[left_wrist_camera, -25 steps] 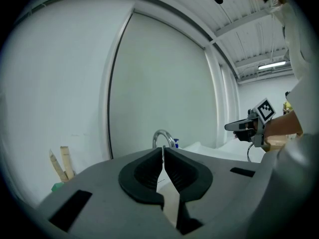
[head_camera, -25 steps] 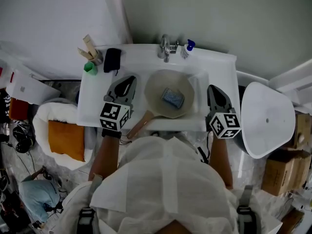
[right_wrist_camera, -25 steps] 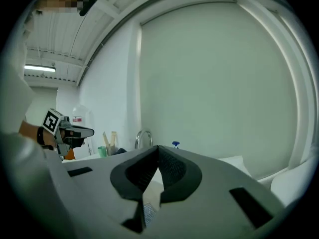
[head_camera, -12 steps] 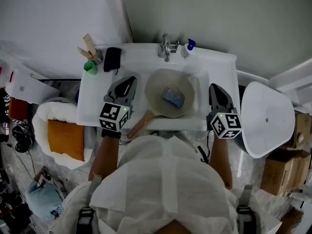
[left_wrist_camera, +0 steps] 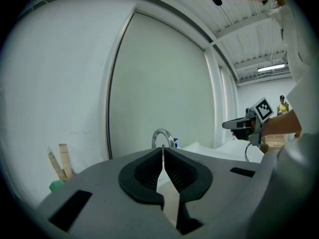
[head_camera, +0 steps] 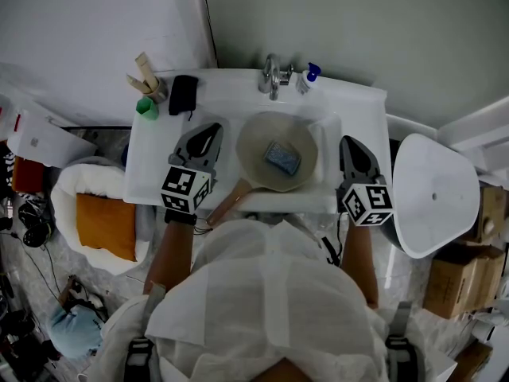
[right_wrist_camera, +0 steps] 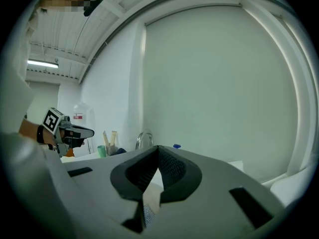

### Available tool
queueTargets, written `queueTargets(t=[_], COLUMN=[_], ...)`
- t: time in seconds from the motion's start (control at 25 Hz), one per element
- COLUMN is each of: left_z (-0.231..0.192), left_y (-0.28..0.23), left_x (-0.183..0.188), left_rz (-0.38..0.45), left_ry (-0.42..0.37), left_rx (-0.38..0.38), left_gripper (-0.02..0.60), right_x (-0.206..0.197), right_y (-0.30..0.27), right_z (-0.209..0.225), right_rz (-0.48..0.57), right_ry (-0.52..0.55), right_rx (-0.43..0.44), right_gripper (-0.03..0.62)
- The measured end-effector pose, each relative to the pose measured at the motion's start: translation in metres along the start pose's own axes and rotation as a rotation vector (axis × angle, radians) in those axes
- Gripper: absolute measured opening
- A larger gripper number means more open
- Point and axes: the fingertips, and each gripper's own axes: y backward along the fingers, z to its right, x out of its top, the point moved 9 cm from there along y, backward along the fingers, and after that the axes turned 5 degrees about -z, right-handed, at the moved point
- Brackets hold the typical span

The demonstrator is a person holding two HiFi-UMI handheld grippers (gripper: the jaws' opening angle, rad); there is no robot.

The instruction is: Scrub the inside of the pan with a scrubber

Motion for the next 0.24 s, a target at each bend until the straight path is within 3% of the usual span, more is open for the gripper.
queueTargets(t=[0.24], left_z=[-0.0010], left_y=[0.0007], left_x=[-0.0003], left_rz=[0.003], left_ry=[0.000], left_rx=[0.000], left_gripper=[0.026], right_x=[0.0003], right_y=[0.0009], right_z=[-0.0009], right_rz=[0.004], right_ry=[0.005], right_rx=[-0.003], right_gripper=[0.008])
